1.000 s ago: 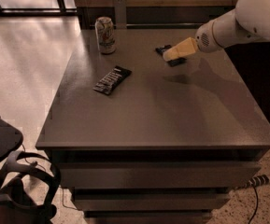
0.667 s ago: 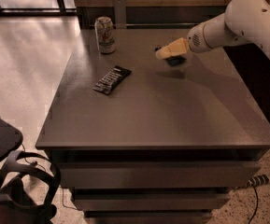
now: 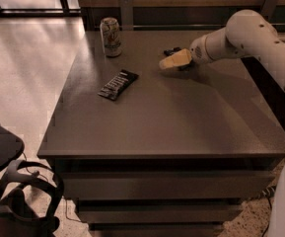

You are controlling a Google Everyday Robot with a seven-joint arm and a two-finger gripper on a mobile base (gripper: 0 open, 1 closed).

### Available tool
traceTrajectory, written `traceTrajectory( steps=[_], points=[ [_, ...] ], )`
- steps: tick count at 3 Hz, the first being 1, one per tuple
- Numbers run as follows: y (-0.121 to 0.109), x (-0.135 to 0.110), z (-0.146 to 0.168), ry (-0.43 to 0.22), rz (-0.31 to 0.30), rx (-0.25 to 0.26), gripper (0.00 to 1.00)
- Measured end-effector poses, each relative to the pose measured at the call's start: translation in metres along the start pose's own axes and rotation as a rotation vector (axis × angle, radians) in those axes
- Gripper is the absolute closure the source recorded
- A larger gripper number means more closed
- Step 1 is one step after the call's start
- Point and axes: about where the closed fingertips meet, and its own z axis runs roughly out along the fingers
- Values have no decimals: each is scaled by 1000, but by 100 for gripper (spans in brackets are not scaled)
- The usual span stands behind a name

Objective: Pick rxbar blueberry

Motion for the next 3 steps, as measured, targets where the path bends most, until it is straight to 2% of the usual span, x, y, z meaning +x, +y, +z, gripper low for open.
traceTrajectory(
  steps=[1,2,3],
  points=[
    [-3,11,9,9,16,0,0],
    [-3,11,9,10,17,2,0],
    [-2,10,8,10,17,1,12]
  ],
)
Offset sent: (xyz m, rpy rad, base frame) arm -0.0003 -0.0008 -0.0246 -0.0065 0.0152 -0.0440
